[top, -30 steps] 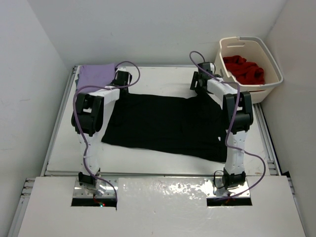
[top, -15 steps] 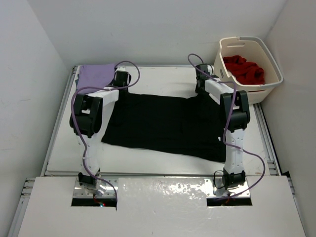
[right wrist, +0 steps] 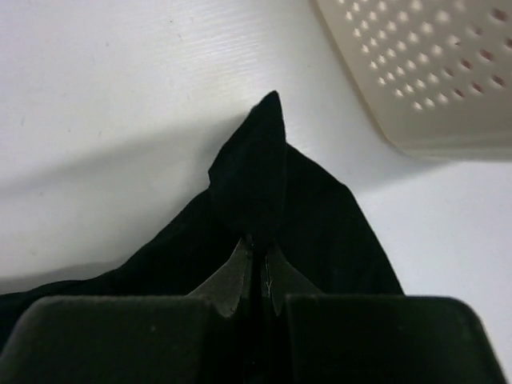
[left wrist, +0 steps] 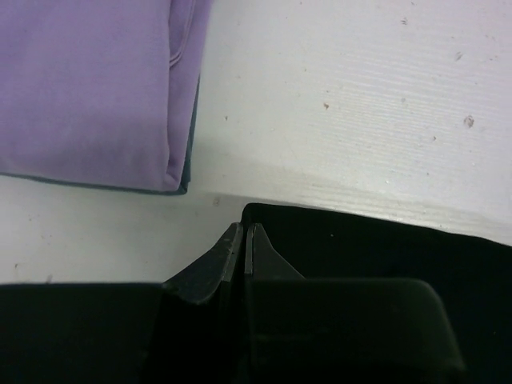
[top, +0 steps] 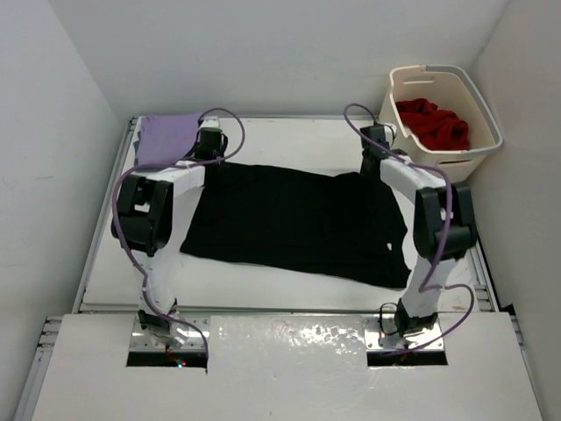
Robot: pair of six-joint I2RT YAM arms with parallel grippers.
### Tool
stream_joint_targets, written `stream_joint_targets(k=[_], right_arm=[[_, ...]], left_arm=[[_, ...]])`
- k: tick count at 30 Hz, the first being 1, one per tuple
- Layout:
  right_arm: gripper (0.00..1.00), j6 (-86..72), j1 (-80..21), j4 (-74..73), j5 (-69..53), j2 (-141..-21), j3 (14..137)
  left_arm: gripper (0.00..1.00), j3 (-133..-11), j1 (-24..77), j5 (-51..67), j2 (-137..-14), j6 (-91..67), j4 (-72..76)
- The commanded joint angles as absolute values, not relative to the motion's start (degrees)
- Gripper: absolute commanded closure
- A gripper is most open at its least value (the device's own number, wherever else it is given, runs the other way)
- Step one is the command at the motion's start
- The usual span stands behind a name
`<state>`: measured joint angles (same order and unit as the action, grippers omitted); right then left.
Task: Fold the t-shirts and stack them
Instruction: Grap the side of the flattened tshirt furthest away from the robot with both arms, then fold the other side of the tshirt into a rectangle
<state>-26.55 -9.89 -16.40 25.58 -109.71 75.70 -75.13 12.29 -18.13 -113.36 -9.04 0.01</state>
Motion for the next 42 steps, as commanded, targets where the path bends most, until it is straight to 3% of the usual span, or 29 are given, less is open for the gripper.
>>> stream_joint_targets(k=[1,10,21,31,42], right_arm=[[1.0,-26.28,-10.11,-13.19,27.51,-102.06,69.11],[1.0,-26.98,-10.63,-15.55,28.39,-85.36,56.43],[1.0,-30.4,-16.51,-23.63,27.51,-73.93,46.69],[1.0,-34.1,-20.38,-23.03,25.05,-70.4,41.75],[1.0,-34.89,-23.73,-26.89,24.0,-70.84,39.56]], left_arm=[[1.0,-71.82,12.66,-17.4,-107.5,-9.14,5.18],[1.0,-63.2,12.66,-18.72,-99.07,-12.48,5.01],[1.0,-55.29,12.66,-22.76,-89.83,-13.54,3.08],[1.0,-58.97,12.66,-29.44,-92.37,-10.63,3.08],[1.0,-50.89,12.74,-29.88,-88.6,-16.08,1.76]])
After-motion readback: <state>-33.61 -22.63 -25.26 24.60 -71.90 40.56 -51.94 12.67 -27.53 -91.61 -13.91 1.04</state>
